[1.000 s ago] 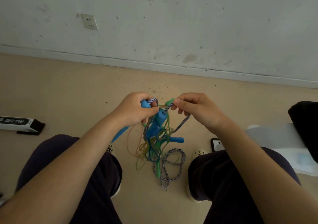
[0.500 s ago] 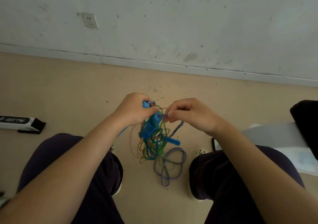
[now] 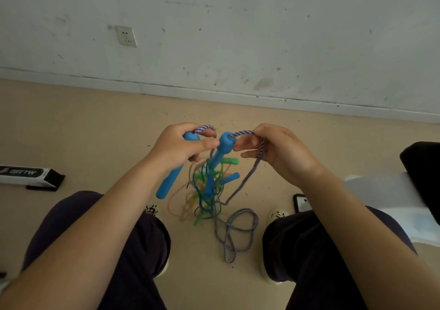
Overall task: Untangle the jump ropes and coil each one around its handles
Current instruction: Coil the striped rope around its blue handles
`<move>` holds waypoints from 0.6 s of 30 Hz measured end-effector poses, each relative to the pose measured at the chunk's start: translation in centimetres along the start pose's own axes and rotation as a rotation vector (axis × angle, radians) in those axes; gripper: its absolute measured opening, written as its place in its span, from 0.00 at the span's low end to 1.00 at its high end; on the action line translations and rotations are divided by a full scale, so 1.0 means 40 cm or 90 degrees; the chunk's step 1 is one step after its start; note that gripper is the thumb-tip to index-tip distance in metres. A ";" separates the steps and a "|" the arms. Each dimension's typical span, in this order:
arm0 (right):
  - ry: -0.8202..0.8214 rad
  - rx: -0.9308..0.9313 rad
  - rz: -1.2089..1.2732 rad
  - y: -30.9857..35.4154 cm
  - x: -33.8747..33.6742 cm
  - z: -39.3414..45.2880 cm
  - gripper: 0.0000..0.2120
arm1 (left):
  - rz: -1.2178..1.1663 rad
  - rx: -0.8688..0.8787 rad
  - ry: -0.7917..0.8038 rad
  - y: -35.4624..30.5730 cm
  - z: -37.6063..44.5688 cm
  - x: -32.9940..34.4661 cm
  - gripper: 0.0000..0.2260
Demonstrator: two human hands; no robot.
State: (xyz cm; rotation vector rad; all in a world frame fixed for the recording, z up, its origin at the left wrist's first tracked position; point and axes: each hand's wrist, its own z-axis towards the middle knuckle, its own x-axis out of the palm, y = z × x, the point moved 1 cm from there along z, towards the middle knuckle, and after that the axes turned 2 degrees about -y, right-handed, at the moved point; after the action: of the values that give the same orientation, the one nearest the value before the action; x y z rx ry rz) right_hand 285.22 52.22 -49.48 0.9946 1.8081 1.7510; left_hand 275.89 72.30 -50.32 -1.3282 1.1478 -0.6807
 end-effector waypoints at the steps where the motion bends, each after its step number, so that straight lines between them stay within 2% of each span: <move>1: 0.004 0.005 0.020 0.000 0.002 0.001 0.18 | -0.002 0.011 0.033 -0.003 -0.003 0.000 0.12; 4: 0.019 0.021 0.077 0.005 0.006 -0.001 0.14 | 0.025 0.033 0.157 0.004 -0.009 0.012 0.25; 7: 0.078 0.064 0.122 0.008 0.014 -0.007 0.11 | 0.060 0.055 0.189 0.015 -0.010 0.030 0.34; 9: 0.119 0.089 0.132 0.008 0.017 -0.012 0.14 | 0.040 0.076 0.183 0.016 -0.007 0.030 0.34; 12: 0.122 0.069 0.064 0.003 0.020 -0.017 0.20 | -0.010 0.078 0.206 0.012 -0.008 0.031 0.34; 15: 0.114 0.038 0.040 0.002 0.023 -0.014 0.18 | -0.044 0.063 0.230 0.007 -0.016 0.045 0.29; 18: 0.062 0.017 -0.069 -0.001 0.011 -0.003 0.15 | -0.040 0.063 0.208 0.004 -0.017 0.042 0.25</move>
State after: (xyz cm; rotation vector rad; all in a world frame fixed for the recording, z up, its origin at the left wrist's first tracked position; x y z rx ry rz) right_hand 284.83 52.46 -49.43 0.8175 1.9129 1.7401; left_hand 275.83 70.54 -50.81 -1.2014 1.3166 -1.0158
